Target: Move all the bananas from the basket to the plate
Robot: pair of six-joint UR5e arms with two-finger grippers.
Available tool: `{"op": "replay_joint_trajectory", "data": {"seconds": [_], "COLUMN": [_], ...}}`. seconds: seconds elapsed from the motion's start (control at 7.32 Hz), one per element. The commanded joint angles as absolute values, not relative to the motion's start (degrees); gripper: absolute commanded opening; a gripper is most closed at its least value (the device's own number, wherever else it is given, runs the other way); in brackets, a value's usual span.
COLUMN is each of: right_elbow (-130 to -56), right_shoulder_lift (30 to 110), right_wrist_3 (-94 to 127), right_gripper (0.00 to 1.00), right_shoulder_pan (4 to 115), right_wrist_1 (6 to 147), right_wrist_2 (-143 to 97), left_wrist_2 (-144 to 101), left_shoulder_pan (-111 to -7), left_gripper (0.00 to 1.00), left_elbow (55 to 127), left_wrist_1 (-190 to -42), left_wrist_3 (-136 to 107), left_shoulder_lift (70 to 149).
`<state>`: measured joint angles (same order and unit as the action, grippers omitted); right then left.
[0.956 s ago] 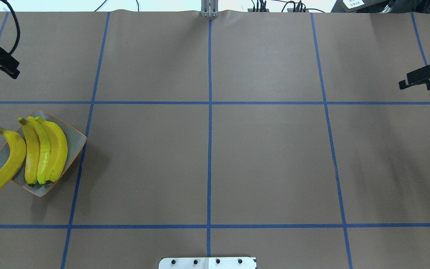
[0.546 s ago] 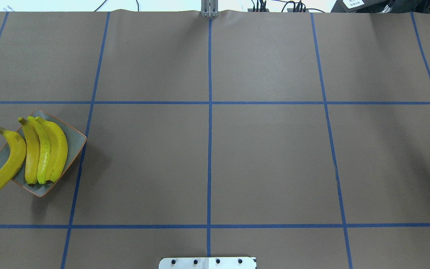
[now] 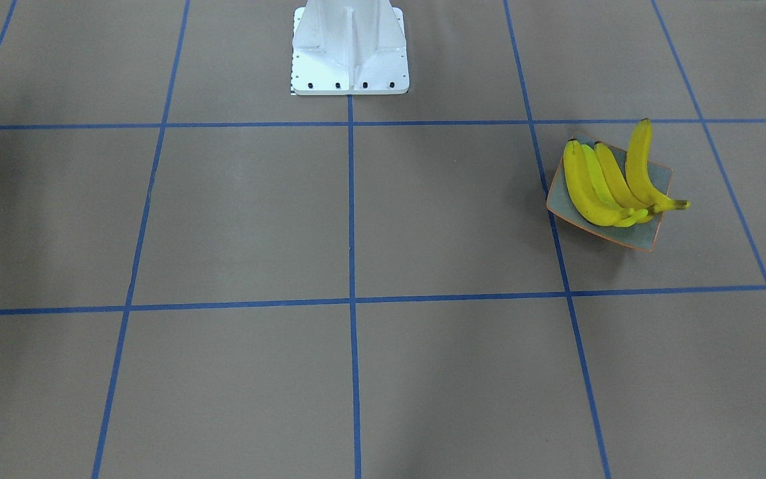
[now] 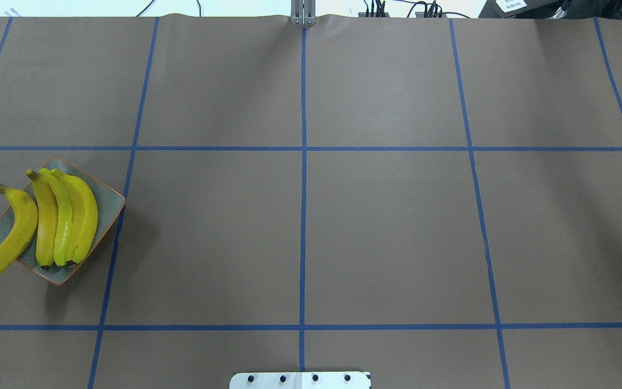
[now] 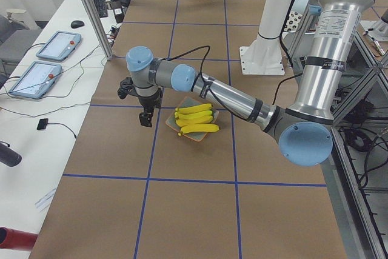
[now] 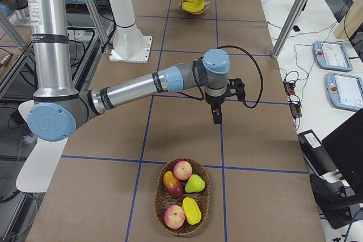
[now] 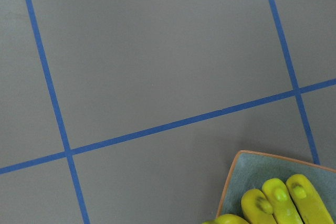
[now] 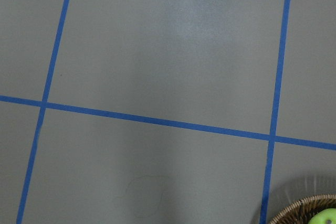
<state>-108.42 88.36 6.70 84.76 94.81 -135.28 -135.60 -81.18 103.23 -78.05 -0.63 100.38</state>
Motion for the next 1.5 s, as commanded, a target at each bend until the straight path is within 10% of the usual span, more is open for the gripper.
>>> {"op": "replay_joint_trajectory", "data": {"seconds": [0.0, 1.37], "right_elbow": [-111.69, -115.14], "right_shoulder_lift": [91.74, 94.92], "right_wrist_3": [6.5, 6.5], "right_gripper": [1.0, 1.0], "right_shoulder_pan": [84.9, 85.08], "right_wrist_1": [94.92, 95.01], "right_wrist_2": [-135.09, -135.26], "left_wrist_2": [-135.62, -135.7], "left_shoulder_pan": [-81.39, -82.79], "left_gripper": [1.0, 1.0], "left_elbow": [103.37, 106.52], "left_wrist_1": [-77.87, -78.14], "left_wrist_3": [-1.58, -1.58], "left_shoulder_lift": [97.65, 93.43]}}
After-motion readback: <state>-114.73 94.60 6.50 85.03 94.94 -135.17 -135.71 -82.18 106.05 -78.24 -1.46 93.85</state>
